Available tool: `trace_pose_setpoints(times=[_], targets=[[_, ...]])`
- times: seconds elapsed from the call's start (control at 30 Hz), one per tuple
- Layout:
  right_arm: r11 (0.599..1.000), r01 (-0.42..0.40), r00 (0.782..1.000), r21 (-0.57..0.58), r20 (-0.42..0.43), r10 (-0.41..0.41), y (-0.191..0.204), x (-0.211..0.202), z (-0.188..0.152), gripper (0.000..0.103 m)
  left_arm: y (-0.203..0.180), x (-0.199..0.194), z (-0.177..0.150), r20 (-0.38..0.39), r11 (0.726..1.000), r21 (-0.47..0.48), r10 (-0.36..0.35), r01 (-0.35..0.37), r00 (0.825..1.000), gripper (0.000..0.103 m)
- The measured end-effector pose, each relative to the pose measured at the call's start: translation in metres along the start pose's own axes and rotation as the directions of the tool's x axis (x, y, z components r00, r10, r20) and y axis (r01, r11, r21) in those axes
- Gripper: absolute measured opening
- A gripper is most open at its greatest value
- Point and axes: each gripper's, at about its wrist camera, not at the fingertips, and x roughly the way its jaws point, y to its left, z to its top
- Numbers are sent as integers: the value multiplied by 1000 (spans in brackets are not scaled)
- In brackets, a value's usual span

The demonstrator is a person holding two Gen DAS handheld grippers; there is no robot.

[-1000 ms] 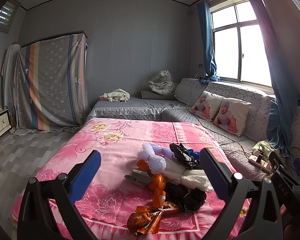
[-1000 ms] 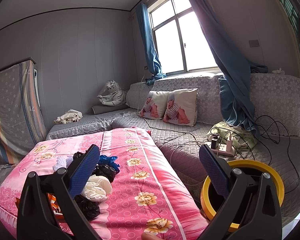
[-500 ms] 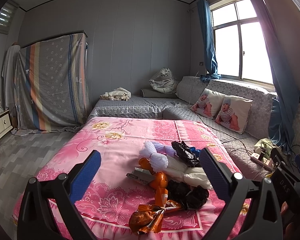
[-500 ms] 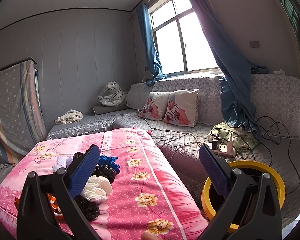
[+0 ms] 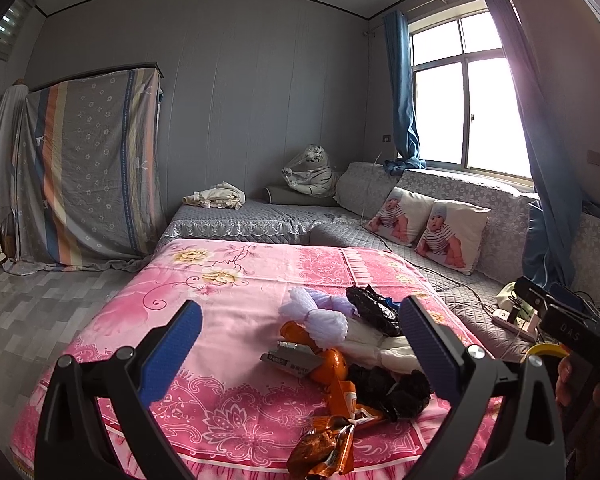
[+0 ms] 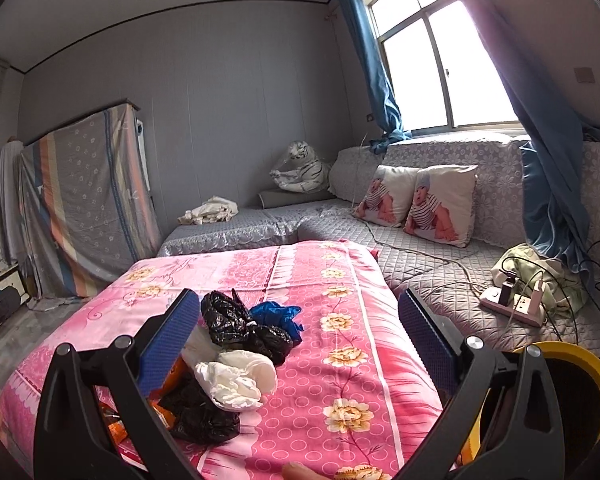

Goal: Collect trash
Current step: 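Grasp the black plastic bag with the right tool while the left tool grasps the orange wrapper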

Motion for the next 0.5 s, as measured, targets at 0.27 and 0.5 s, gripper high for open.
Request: trace_pose_setpoints(times=[0.27,0.5], targets=[[968,-242,947,-61,-231,222,15,84,-7,95,8,33,-33,-170,990,138,-1,25,985,95],[935,-344,900,-83,-313,304,38,136,-4,95,0,53,-55,-306,964,191,-121,185,944,95]])
